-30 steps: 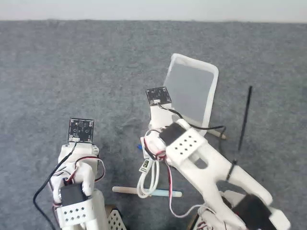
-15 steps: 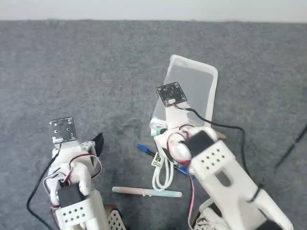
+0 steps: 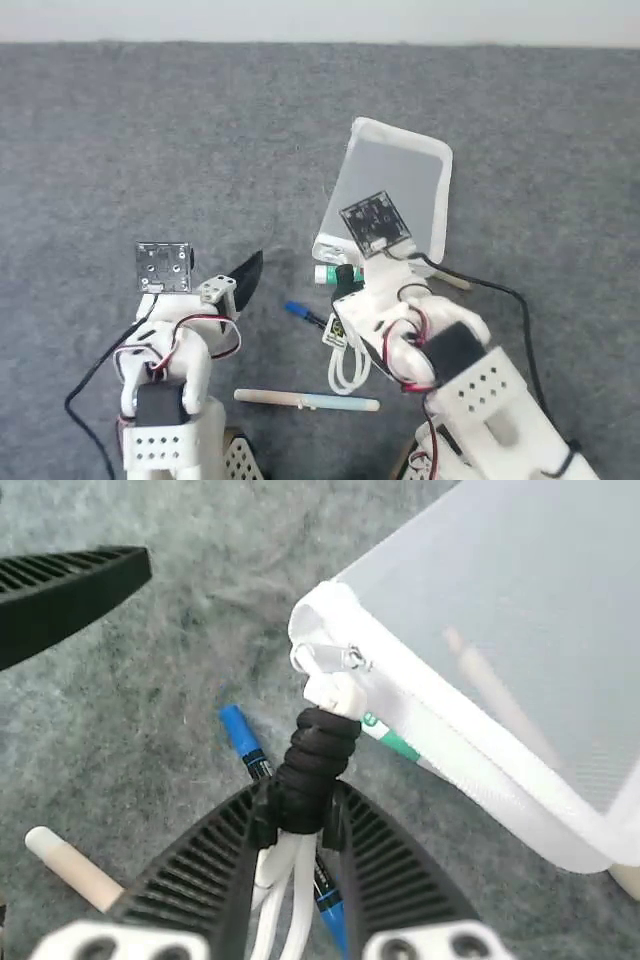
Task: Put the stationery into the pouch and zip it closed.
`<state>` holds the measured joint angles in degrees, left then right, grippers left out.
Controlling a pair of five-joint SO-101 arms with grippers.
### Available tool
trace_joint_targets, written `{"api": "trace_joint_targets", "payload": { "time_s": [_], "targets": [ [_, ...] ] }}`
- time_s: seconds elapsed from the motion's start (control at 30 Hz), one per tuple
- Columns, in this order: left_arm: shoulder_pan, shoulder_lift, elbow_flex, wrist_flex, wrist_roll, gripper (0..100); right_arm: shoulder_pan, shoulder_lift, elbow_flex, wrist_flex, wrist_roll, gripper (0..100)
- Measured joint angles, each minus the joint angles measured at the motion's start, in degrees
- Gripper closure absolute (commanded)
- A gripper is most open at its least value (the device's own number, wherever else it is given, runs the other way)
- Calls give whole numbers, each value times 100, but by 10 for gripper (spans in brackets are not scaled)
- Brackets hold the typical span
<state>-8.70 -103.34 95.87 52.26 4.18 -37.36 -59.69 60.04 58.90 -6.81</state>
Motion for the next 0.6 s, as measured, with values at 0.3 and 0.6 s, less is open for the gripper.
{"api": "trace_joint_targets", "payload": {
  "time_s": [0.3, 0.6],
  "targets": [
    [35, 0, -651, 879, 299, 656, 9, -1275, 633, -158, 0, 992],
    [141, 0, -1037, 1240, 343, 656, 9, -2233, 958, -158, 0, 992]
  ]
}}
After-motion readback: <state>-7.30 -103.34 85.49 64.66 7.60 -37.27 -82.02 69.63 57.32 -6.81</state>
